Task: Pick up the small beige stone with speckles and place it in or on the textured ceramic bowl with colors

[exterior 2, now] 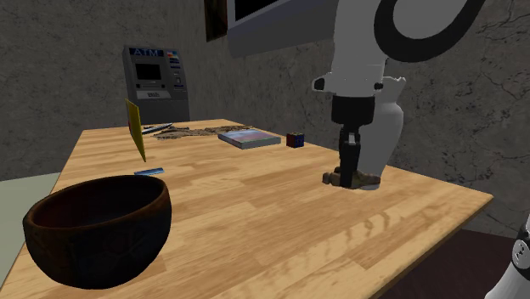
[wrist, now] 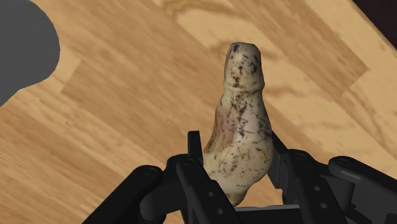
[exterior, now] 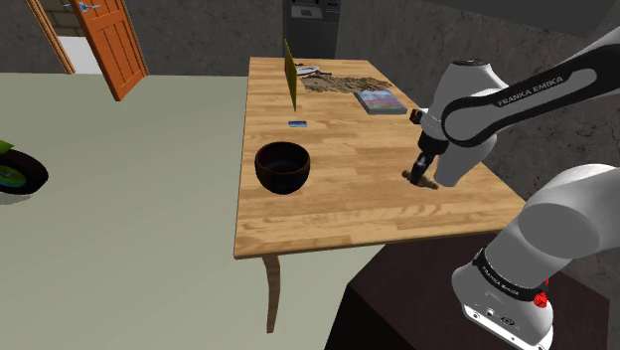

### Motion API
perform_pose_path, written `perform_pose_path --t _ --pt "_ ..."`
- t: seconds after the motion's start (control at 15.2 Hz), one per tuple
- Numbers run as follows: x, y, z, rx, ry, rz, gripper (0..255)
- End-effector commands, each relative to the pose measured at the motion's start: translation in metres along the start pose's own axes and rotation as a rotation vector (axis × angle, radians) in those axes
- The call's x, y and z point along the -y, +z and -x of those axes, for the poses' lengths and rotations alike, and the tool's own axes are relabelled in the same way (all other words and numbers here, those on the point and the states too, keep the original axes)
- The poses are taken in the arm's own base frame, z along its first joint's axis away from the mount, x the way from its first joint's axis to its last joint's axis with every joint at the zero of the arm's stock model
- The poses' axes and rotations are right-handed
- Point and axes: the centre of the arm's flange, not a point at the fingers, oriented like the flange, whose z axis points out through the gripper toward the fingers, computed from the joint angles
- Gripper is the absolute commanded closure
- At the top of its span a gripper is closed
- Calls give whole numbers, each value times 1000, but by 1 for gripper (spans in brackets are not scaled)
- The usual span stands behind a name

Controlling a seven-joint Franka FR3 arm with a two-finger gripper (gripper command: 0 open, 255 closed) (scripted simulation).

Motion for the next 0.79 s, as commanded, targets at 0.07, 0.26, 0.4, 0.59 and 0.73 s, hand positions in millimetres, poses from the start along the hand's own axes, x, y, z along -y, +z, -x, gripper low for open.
perform_pose_path --t 0.07,0.26,0.4,0.59,0.73 --pt "-1 -17 1 1 0 0 255" --pt "-2 -32 1 1 0 0 255" --pt "-2 -43 1 1 0 0 255" --pt "-3 -59 1 1 0 0 255" --pt "-4 -69 1 1 0 0 255"
